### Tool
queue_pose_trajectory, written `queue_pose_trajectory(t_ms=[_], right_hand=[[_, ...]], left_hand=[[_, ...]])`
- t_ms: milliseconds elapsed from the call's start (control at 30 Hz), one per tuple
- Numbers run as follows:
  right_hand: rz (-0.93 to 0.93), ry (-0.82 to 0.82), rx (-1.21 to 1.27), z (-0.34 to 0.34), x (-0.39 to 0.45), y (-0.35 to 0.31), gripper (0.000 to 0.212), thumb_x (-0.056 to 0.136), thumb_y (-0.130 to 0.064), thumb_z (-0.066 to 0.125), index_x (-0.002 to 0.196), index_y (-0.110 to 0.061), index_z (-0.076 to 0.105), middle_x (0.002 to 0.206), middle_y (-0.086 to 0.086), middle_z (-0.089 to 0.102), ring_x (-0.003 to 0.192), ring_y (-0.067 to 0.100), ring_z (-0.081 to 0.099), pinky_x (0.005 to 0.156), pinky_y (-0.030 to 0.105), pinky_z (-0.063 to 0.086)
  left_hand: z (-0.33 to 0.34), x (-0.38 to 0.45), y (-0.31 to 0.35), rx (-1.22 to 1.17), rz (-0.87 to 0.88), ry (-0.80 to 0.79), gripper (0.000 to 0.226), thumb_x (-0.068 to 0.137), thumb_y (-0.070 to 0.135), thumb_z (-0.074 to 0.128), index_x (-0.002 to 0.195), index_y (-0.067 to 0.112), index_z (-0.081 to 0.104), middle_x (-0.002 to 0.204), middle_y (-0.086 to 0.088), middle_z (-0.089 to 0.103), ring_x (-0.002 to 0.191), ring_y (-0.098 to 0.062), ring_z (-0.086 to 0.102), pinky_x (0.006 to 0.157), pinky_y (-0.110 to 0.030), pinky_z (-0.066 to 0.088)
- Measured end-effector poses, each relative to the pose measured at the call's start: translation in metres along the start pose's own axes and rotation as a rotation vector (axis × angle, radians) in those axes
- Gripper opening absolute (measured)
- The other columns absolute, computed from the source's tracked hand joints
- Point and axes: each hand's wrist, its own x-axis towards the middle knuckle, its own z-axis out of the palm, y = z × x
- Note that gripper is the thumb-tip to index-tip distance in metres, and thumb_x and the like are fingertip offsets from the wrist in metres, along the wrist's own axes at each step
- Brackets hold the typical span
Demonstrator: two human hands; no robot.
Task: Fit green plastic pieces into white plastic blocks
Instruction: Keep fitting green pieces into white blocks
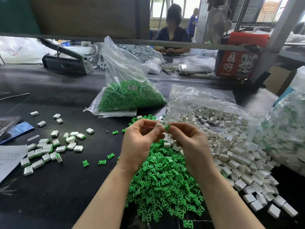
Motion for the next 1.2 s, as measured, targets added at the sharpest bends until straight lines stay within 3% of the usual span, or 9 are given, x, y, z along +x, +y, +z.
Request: queue_pose_trajectory(t_ms=[200,467,600,1200], right_hand=[[0.071,0.053,0.127,-0.0037,0.0022,-0.0010,0.012,0.074,-0.022,0.071,0.082,-0.014,0.077,0.078,0.007,0.073,0.065,0.011,0.056,0.062,0.027,0.044],[0.001,0.047,0.066,-0.0029,0.0021,0.0010,0.014,0.072,-0.027,0.074,0.081,-0.017,0.078,0.079,0.007,0.074,0.069,0.012,0.062,0.061,0.023,0.049],[-0.064,0.043,-0.001,-0.0020,0.0010,0.0013,0.015,0.077,-0.024,0.072,0.087,-0.013,0.074,0.078,0.002,0.074,0.068,0.006,0.065,0.061,0.015,0.049],[-0.132,0.020,-0.044,-0.0006,0.0005,0.0025,0.005,0.088,-0.007,0.067,0.086,-0.005,0.070,0.073,0.001,0.072,0.064,0.004,0.065,0.059,0.014,0.048]], left_hand=[[0.0007,0.0000,0.0008,-0.022,-0.034,0.014,0.027,0.076,0.026,0.073,0.099,0.011,0.072,0.087,-0.009,0.077,0.076,-0.021,0.074,0.065,-0.019,0.055],[0.0065,-0.0022,0.0033,-0.067,-0.050,-0.055,0.027,0.079,0.017,0.070,0.103,0.006,0.071,0.089,-0.010,0.077,0.081,-0.022,0.075,0.070,-0.019,0.056],[0.0068,-0.0032,0.0044,-0.051,-0.033,-0.053,0.024,0.078,0.016,0.070,0.100,0.006,0.072,0.086,-0.009,0.077,0.077,-0.018,0.074,0.068,-0.017,0.055],[0.0054,-0.0046,0.0015,-0.010,0.035,-0.069,0.018,0.081,0.014,0.072,0.098,0.009,0.074,0.086,-0.008,0.077,0.078,-0.018,0.074,0.071,-0.018,0.056]])
